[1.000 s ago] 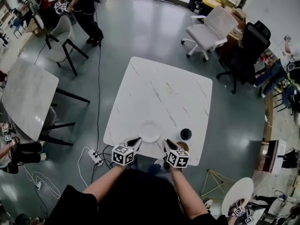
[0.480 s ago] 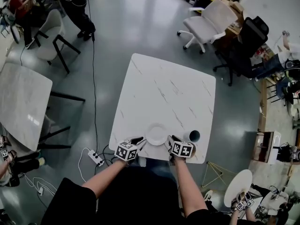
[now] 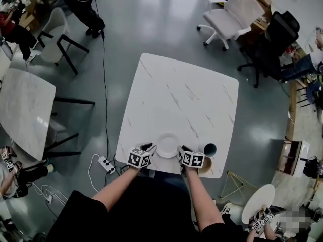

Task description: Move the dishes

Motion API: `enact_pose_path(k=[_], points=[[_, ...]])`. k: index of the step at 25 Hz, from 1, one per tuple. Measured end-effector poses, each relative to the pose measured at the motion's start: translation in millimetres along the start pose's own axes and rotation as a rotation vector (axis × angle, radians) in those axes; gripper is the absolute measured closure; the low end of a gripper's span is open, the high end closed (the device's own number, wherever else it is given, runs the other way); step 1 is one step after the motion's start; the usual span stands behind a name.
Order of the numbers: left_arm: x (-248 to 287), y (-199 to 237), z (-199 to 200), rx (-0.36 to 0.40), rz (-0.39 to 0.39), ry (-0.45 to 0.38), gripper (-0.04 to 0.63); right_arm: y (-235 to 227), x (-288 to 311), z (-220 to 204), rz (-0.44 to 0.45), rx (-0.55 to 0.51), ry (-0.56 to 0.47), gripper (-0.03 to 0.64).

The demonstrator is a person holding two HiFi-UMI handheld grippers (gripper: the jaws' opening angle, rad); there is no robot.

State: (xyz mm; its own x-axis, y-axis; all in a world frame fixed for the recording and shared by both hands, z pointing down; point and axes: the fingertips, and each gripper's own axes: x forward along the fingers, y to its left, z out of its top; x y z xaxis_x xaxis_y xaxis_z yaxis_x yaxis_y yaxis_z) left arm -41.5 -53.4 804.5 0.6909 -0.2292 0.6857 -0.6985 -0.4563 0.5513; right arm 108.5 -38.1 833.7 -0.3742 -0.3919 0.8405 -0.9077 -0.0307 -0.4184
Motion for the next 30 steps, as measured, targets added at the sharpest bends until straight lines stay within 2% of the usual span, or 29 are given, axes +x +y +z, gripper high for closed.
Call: enact_pose_path(k=[5, 8, 14, 20, 25, 30], points=[[9, 8, -13, -0.039, 0.026, 0.045, 0.482, 2, 8, -2, 0.028, 0.027, 0.033, 0.488], [17, 9, -15, -0.076, 0.004, 0.071, 0.469, 3, 12, -6, 0.046, 0.022, 0.056, 0.488], [27, 15, -23, -0.078, 0.049, 0.110, 0.460, 2, 16, -10, 0.073, 0.054, 0.056, 0.503], [32, 11, -24, -0.112, 0.029, 0.107, 0.460, 4, 15, -9, 0.063, -0.010, 0.064, 0.509], [33, 5, -18, -0.137, 0.014, 0.096, 0.462, 1, 12, -10, 0.047, 0.036, 0.054, 0.508], [33, -3, -15, -0.106, -0.002, 0.101, 0.462, 1, 0, -13, -0.012, 0.030, 0.030, 0.502]])
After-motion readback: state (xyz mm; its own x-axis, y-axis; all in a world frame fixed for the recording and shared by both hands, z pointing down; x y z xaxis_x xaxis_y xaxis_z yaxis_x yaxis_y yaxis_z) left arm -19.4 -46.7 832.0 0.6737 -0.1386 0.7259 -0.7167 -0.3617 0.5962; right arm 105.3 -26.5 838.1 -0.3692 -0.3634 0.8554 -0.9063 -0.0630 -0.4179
